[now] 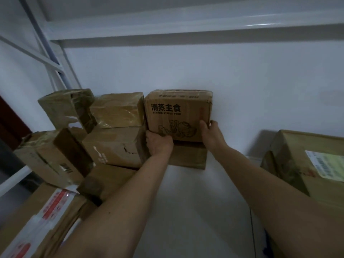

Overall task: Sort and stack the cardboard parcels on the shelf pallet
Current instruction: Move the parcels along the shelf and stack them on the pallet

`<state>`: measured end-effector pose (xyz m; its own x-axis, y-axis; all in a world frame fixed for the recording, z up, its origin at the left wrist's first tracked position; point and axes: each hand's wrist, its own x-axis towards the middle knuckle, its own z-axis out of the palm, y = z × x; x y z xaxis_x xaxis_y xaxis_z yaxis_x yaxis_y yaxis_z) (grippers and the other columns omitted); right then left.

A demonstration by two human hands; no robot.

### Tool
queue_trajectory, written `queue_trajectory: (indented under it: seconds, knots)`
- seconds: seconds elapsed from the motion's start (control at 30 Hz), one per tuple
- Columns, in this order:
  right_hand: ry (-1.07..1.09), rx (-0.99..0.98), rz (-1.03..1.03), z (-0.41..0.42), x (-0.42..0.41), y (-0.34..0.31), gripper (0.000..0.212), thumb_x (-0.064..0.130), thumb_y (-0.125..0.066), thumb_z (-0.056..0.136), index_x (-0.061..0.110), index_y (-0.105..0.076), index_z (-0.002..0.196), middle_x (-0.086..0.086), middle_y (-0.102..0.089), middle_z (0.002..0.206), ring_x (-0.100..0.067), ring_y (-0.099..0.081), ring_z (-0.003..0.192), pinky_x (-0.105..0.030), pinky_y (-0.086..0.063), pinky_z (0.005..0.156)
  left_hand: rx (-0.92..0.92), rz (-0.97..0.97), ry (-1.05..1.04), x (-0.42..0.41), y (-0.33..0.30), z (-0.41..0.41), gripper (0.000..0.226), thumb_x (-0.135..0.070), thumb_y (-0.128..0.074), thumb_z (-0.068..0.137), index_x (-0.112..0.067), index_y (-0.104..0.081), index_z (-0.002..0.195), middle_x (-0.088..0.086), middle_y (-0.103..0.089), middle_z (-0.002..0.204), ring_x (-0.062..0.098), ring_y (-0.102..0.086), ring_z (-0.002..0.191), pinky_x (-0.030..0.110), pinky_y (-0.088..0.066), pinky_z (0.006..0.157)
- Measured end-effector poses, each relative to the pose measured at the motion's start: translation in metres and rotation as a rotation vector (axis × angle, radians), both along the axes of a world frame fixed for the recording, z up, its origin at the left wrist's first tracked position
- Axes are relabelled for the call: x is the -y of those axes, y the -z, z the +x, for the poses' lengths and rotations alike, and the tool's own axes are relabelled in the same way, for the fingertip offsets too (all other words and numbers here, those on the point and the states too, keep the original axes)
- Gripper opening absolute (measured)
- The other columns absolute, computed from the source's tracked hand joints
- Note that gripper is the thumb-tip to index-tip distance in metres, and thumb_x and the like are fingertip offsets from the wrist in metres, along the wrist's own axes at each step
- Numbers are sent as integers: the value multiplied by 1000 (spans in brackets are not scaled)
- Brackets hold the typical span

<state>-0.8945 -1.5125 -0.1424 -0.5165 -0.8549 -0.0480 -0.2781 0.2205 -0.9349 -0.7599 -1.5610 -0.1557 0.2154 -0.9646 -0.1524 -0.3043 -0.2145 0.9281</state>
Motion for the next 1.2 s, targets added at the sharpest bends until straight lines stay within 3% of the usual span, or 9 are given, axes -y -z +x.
queue_trajectory:
  seconds: [0.2, 0.33, 0.43, 0.67, 0.83, 0.93, 1.0, 1.07, 1.2]
  knots:
    - [51, 94, -50, 0, 3, 6, 47, 35, -33, 102, 15, -28, 144, -9, -48, 137, -28, -49, 121, -41, -41, 102, 5, -2, 70, 3, 6, 3, 69, -11, -50, 92, -20, -17, 152, 10, -19, 151, 30, -33, 134, 36, -30, 111]
    - [116, 125, -125, 0, -5, -3, 44, 29, -36, 102, 16, -27, 143, -4, -49, 133, -20, -49, 110, -34, -43, 91, -109, -78, 95, -5, -4, 5, 62, -4, -50, 88, -23, -32, 143, 7, -31, 140, 25, -45, 116, 27, -36, 94]
    - [200, 106, -183, -2, -19, -15, 41, 26, -40, 100, 12, -33, 138, -4, -50, 127, -17, -49, 104, -31, -43, 86, -203, -158, 151, -19, -15, 8, 45, -4, -55, 85, -23, -37, 122, 1, -48, 115, 17, -50, 102, 28, -43, 87]
    - [237, 23, -165, 0, -64, -45, 35, 27, -40, 99, 12, -45, 130, -7, -56, 123, -22, -54, 107, -40, -46, 96, -224, -303, 186, -64, -46, 13, 25, -11, -53, 89, -11, -34, 106, -3, -43, 88, 6, -45, 69, 9, -39, 43]
    - [283, -4, -188, 8, -98, -67, 38, 18, -36, 98, 17, -43, 136, -1, -55, 121, -24, -53, 113, -45, -45, 100, -229, -357, 195, -87, -68, 17, 25, -22, -49, 94, -11, -46, 116, -5, -51, 93, 3, -48, 72, 12, -37, 51]
    - [296, -29, -235, 18, -119, -81, 44, 14, -35, 98, 19, -38, 141, -1, -54, 126, -22, -51, 118, -40, -43, 102, -191, -418, 244, -91, -79, 21, 28, -29, -43, 96, -6, -58, 101, 8, -58, 99, 15, -54, 81, 31, -45, 67]
    - [309, -60, -266, 24, -133, -91, 45, 15, -37, 98, 18, -35, 143, -3, -51, 135, -22, -49, 122, -39, -40, 106, -169, -388, 252, -90, -85, 20, 34, -33, -40, 96, -7, -61, 100, 17, -57, 111, 27, -56, 97, 43, -49, 88]
    - [322, -73, -291, 25, -149, -102, 47, 15, -39, 98, 18, -34, 144, -4, -49, 139, -23, -48, 124, -39, -38, 108, -174, -370, 240, -95, -90, 17, 38, -35, -39, 96, -10, -63, 112, 16, -53, 124, 27, -53, 108, 38, -45, 98]
    - [369, -174, -342, 14, -188, -124, 45, 14, -42, 97, 16, -37, 142, -4, -50, 137, -21, -48, 123, -25, -37, 98, -153, -424, 201, -125, -103, 0, 42, -36, -41, 95, -14, -57, 127, 9, -52, 128, 16, -49, 103, 21, -38, 79]
